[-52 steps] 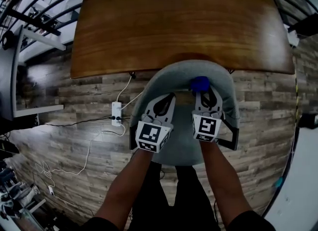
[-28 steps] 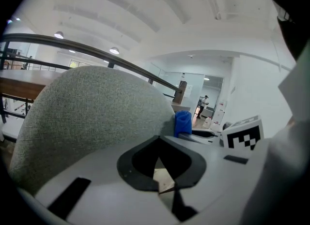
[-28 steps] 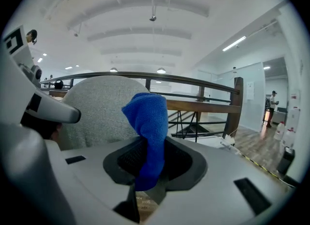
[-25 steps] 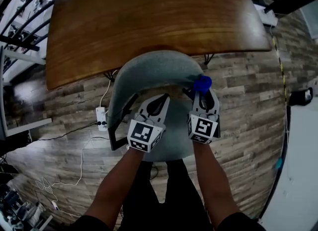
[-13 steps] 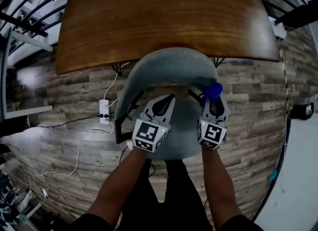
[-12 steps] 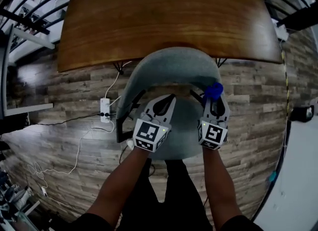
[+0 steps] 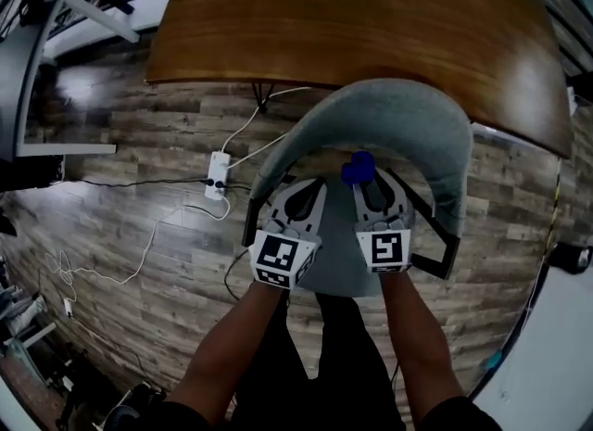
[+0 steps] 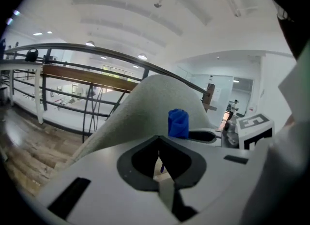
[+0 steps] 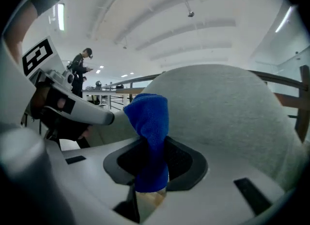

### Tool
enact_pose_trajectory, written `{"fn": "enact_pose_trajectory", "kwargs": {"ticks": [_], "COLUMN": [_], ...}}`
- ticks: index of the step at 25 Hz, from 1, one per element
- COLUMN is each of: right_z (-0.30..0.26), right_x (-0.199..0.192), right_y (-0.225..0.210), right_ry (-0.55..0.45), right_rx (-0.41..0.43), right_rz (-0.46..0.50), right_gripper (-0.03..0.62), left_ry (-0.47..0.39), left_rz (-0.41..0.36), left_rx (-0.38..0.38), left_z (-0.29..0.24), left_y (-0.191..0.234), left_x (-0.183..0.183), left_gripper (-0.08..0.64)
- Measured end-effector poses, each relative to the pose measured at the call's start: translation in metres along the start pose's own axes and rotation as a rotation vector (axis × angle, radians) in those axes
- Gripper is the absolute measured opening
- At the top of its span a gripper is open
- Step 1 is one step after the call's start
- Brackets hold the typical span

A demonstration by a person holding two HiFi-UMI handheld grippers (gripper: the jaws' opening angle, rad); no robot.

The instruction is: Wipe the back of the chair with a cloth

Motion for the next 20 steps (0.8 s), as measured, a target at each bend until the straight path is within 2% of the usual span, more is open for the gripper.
{"fn": "enact_pose_trajectory", "kwargs": {"ticks": [4, 7, 11, 15, 20], "right_z": [-0.039, -0.059, -0.083, -0.099, -0.103], "right_x": [-0.010, -0.009, -0.007, -0.009, -0.011], "right_y": [0.036, 0.047, 0.063, 0.065, 0.052], "right_ry": [0.002, -0.006, -0.004, -0.021, -0.031], "right_rx": [0.133, 0.176, 0.225, 0.229, 0.197], "right_rz": [0.019, 0.022, 0.061, 0.060, 0.066], "right_gripper": [0.101, 0.101, 0.101, 0.101, 0.101], "left_ry": [-0.044, -0.081, -0.120, -0.129, -0.112], "left_rz": [0.029, 0.035, 0.107, 0.156, 0.139], "left_rx": [0.094, 0.141, 0.218, 0.237, 0.218], "left_z": [0.010, 0.016, 0.023, 0.022, 0.010], "left_y": [0.036, 0.046, 0.063, 0.070, 0.068], "left_x": [-0.006, -0.001, 0.001, -0.007, -0.013], "left_gripper": [0.008, 0.008, 0.008, 0.008, 0.008]}}
Point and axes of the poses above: the fingertips, and each gripper's own axes: z backward along the fingers, y to its left, x out of its top, the point moved 3 cm from there along z, backward along the fingers, and after that the axes turned 11 degrees about x, right-handed, at the moved point
